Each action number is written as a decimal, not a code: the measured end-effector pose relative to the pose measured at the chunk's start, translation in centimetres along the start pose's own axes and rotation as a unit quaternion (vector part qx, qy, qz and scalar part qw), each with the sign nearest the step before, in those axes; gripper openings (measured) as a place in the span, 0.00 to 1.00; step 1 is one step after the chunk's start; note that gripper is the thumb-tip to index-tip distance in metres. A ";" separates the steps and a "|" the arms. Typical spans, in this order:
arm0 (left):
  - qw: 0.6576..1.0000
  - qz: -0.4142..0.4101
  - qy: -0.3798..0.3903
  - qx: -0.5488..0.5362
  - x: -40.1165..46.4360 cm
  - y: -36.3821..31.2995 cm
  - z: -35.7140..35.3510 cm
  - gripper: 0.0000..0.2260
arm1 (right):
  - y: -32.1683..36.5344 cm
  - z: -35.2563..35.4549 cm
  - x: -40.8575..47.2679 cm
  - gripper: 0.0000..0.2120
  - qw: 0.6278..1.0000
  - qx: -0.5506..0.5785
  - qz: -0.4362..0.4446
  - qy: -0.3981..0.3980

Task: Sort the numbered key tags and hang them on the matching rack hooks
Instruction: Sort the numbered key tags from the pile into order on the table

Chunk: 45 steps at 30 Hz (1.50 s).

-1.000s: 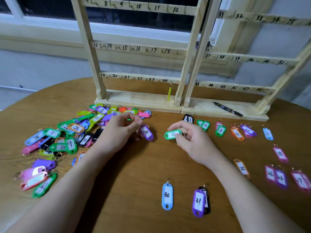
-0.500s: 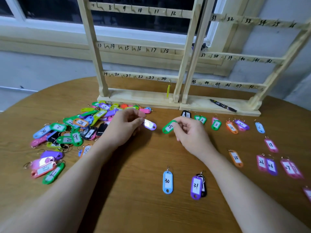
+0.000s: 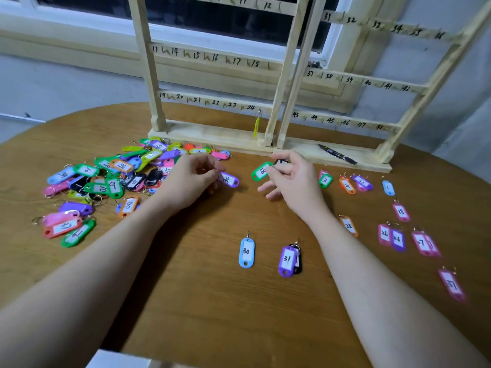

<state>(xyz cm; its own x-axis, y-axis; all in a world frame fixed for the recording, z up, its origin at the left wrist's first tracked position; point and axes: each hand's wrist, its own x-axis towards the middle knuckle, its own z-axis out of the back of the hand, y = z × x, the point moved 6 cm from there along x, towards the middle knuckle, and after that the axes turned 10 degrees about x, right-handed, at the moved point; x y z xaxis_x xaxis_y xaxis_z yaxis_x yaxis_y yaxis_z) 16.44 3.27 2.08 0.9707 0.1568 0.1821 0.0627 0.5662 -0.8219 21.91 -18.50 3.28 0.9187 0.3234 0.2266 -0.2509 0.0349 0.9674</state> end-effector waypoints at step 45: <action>0.972 -0.091 0.144 0.162 -8.6 -6.8 -2.2 0.05 | 2.6 6.6 -11.7 0.05 0.994 -0.063 -0.088 -0.023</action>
<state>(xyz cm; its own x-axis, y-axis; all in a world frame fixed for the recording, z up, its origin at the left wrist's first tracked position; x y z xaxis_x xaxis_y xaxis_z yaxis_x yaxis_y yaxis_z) 8.20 -3.65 4.93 0.9780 -0.1765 0.1108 0.2080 0.7962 -0.5682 12.51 -28.45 3.92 0.9641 0.2581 0.0625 -0.1183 0.2065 0.9713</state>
